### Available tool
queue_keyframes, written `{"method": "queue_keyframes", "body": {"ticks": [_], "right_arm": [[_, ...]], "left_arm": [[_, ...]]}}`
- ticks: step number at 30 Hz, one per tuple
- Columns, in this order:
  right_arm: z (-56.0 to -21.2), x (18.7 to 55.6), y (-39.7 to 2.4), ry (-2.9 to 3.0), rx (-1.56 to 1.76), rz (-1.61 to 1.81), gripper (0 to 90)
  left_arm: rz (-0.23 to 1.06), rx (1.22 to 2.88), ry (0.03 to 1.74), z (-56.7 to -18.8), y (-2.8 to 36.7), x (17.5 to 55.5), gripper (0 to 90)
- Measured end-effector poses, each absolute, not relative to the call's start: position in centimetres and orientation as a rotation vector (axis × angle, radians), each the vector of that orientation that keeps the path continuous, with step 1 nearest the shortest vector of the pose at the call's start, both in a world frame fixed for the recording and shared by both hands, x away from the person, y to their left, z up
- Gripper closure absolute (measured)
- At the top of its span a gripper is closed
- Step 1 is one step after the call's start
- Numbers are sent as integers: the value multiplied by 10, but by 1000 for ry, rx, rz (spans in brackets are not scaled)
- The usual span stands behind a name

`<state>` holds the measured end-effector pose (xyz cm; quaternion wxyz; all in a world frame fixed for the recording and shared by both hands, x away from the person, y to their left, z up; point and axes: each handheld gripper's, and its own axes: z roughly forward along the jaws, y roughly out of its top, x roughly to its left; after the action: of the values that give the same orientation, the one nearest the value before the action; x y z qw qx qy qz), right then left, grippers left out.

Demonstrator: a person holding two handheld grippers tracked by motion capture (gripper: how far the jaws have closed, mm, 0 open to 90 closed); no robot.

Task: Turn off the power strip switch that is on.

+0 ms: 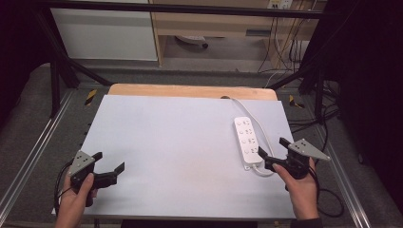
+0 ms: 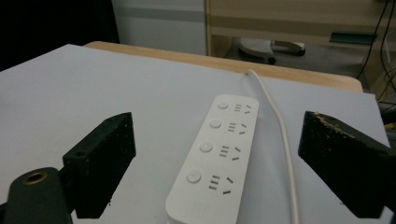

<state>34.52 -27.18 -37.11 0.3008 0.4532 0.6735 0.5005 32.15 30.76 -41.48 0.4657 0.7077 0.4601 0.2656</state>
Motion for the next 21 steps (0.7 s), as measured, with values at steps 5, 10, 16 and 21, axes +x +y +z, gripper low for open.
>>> {"method": "queue_keyframes", "body": {"ticks": [5,10,16,21], "right_arm": [[-360,357,-265,1784,1182,1318,139],[-354,367,-260,1806,1184,1309,112],[-350,381,-254,1813,1203,1300,36],[-349,387,-252,1834,1217,1310,23]], "left_arm": [[656,1740,1134,-415,309,322,52],[657,1741,1132,-415,309,322,53],[656,1743,1130,-415,308,322,53],[656,1744,1131,-415,308,322,53]]}}
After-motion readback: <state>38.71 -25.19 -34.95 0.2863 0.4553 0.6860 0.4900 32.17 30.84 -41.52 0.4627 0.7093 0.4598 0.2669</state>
